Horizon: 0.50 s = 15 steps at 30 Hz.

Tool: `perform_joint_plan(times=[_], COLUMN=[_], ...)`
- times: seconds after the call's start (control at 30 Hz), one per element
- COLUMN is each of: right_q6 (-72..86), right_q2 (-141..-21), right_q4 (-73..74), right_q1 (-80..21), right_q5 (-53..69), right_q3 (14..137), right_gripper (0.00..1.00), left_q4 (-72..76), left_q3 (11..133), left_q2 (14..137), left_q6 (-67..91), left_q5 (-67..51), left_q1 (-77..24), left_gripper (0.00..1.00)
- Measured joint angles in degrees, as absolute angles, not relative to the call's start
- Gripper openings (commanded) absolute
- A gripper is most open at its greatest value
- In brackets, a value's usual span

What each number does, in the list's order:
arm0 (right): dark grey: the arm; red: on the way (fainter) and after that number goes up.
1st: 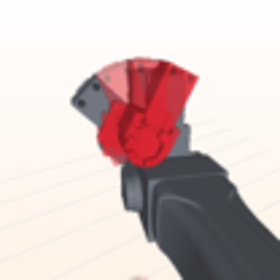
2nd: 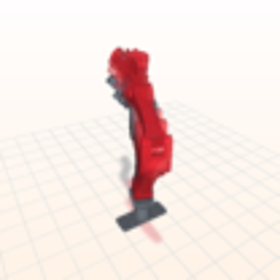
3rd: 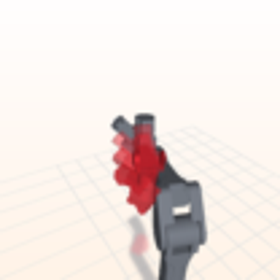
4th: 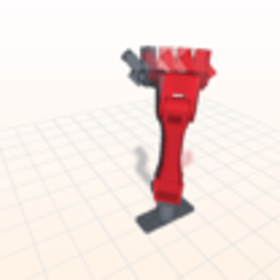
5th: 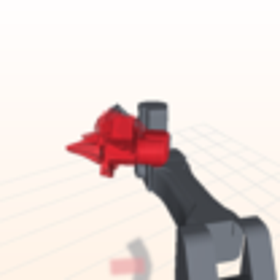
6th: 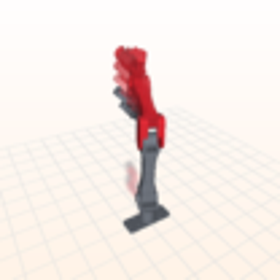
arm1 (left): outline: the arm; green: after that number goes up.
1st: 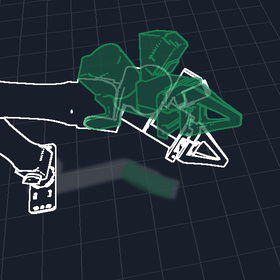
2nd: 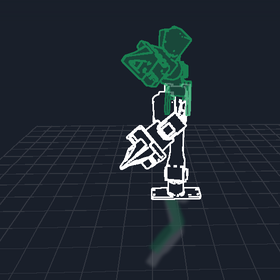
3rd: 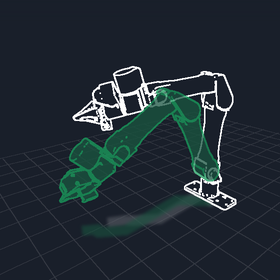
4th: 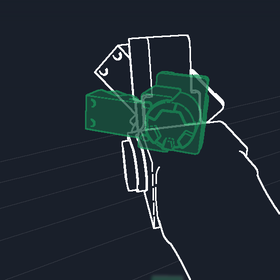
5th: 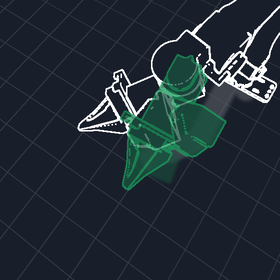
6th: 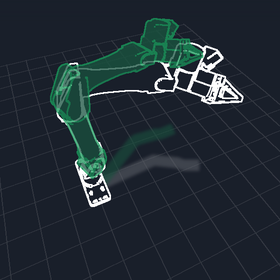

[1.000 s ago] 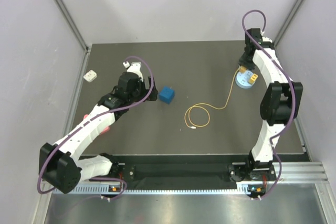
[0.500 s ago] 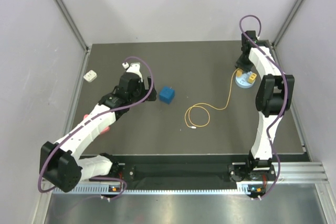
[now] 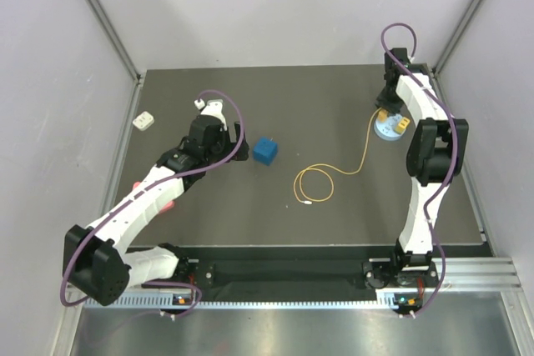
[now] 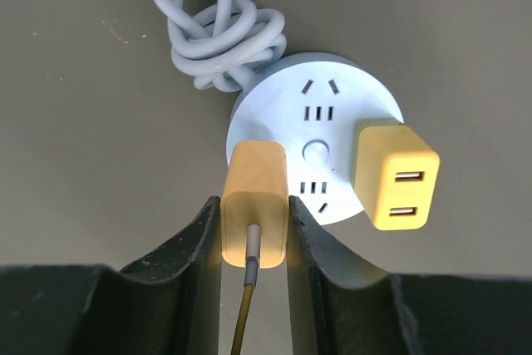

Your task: Insert the plug

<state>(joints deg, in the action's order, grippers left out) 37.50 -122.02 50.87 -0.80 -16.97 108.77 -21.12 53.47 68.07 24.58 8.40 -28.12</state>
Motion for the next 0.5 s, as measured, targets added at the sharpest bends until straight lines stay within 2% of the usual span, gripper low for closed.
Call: perform_joint_plan(times=[0.5], right_q6=[37.5], right_q2=[-122.4], right_q4=[50.7], right_q1=[1.3], right_q5=[-16.2], right_q3=[109.2], right_gripper=[0.0], left_q4=[-21.1], left_q3=[53.5], left_q2=[68.1], left_q6=[24.6], left_q5=[8.4], left_q1=[-28.1], left_gripper=[0.97])
